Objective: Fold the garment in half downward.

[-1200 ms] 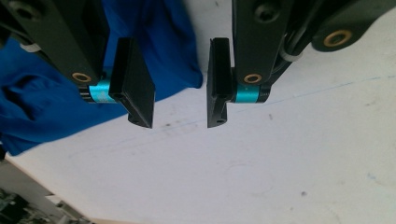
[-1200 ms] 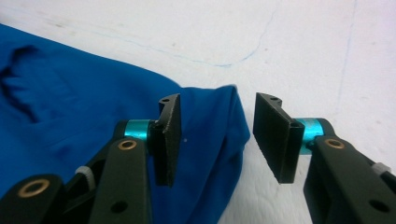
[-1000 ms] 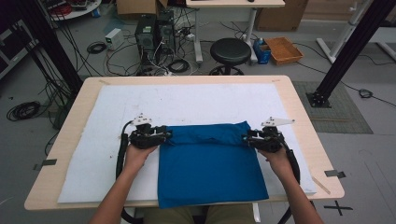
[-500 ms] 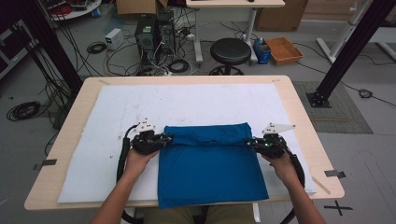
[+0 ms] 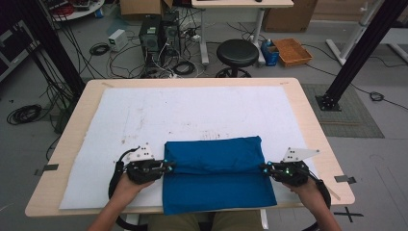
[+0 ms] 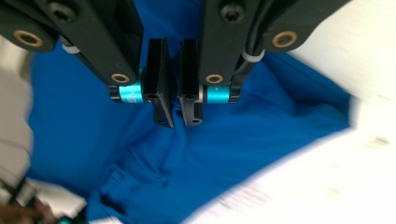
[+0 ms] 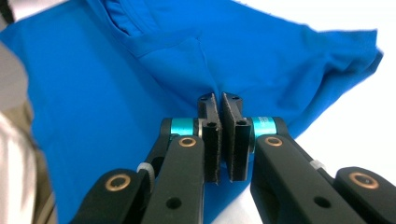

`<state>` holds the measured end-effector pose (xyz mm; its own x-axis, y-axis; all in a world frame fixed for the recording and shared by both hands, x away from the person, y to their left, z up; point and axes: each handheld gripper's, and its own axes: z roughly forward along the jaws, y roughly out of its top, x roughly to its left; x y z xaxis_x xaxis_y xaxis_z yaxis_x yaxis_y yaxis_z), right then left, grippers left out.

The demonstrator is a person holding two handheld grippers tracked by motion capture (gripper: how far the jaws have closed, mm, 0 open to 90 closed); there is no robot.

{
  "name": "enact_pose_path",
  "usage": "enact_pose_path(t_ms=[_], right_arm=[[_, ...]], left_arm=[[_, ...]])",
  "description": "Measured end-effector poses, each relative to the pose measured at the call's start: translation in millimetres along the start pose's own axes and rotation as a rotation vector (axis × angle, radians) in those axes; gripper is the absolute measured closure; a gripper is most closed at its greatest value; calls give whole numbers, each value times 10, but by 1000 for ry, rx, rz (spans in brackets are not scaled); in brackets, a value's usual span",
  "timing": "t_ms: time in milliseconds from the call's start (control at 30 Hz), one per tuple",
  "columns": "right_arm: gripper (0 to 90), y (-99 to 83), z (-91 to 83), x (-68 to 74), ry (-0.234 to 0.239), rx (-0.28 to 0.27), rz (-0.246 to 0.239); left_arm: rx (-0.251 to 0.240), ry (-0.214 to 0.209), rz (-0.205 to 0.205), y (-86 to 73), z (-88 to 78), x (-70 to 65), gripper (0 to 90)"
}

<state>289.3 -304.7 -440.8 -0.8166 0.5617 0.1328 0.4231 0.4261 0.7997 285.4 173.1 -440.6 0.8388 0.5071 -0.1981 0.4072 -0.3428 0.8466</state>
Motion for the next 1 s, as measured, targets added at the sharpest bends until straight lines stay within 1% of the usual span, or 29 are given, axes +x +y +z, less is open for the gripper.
enact_pose_path(t_ms=[33, 67, 100, 133, 167, 200, 233, 267, 300, 333, 367, 400, 433, 467, 500, 567, 600, 633, 667, 700, 733, 767, 800, 833, 867, 900, 933, 967, 1000], right_arm=[[735, -22, -9, -2, 15, 7, 19], [689, -34, -21, -10, 13, -7, 56], [688, -22, -56, -26, 17, -55, 98], [689, 6, -60, -34, 10, -73, 109], [689, 6, -60, -34, 10, -73, 109], [726, 81, -32, -47, -46, -62, 143], [726, 81, -32, -47, -46, -62, 143], [737, 116, 0, -45, -68, -51, 148], [761, 161, 92, -14, -87, -9, 124], [761, 161, 92, -14, -87, -9, 124], [775, 158, 188, 29, -82, 41, 74], [783, 141, 221, 54, -68, 57, 52], [783, 141, 221, 54, -68, 57, 52], [814, 99, 242, 91, -35, 88, 17], [814, 99, 242, 91, -35, 88, 17], [822, 57, 225, 119, 7, 111, -33], [822, 18, 179, 140, 45, 114, -55], [822, 18, 179, 140, 45, 114, -55], [821, 2, 160, 145, 61, 113, -62], [811, -6, 144, 141, 58, 107, -58], [730, 11, 130, 107, 51, 60, -18], [730, 11, 130, 107, 51, 60, -18], [671, 67, 128, 88, 30, 23, 32], [671, 67, 128, 88, 30, 23, 32], [639, 99, 129, 83, 14, 16, 49], [590, 130, 134, 80, -18, 11, 63], [558, 157, 138, 59, -72, 3, 86], [498, 194, 135, -12, -173, -7, 156], [455, 209, 139, -56, -223, -12, 179]], left_arm=[[-3, 4, -18, -13, -8, -9, 728], [-16, 13, -42, -10, -24, 2, 641], [-43, 31, -75, 3, -49, 23, 559], [-77, 58, -104, 26, -74, 52, 540], [-106, 93, -130, 52, -96, 85, 540], [-127, 136, -151, 77, -108, 120, 526], [-133, 165, -176, 97, -113, 145, 526], [-127, 192, -195, 107, -99, 157, 527], [-98, 236, -214, 101, -53, 165, 528], [-98, 236, -214, 101, -53, 165, 529], [-86, 260, -214, 87, -21, 154, 528], [-74, 275, -210, 71, 8, 148, 528], [-62, 276, -211, 57, 27, 146, 528], [-58, 265, -214, 46, 34, 142, 528], [-63, 257, -210, 44, 30, 124, 528], [-88, 233, -187, 55, -8, 74, 528], [-103, 217, -176, 69, -24, 51, 526], [-116, 197, -163, 85, -34, 32, 526], [-124, 185, -155, 106, -31, 15, 524], [-125, 174, -146, 131, -16, 6, 519], [-126, 158, -150, 155, 18, -8, 499], [-113, 148, -139, 179, 54, -16, 499], [-104, 140, -136, 197, 101, -30, 494], [-92, 134, -132, 213, 150, -47, 494], [-79, 147, -116, 224, 194, -59, 492], [-65, 179, -109, 231, 232, -62, 492], [-56, 233, -117, 236, 256, -43, 492], [-69, 347, -170, 238, 258, 55, 478], [-79, 413, -170, 238, 246, 116, 465]])
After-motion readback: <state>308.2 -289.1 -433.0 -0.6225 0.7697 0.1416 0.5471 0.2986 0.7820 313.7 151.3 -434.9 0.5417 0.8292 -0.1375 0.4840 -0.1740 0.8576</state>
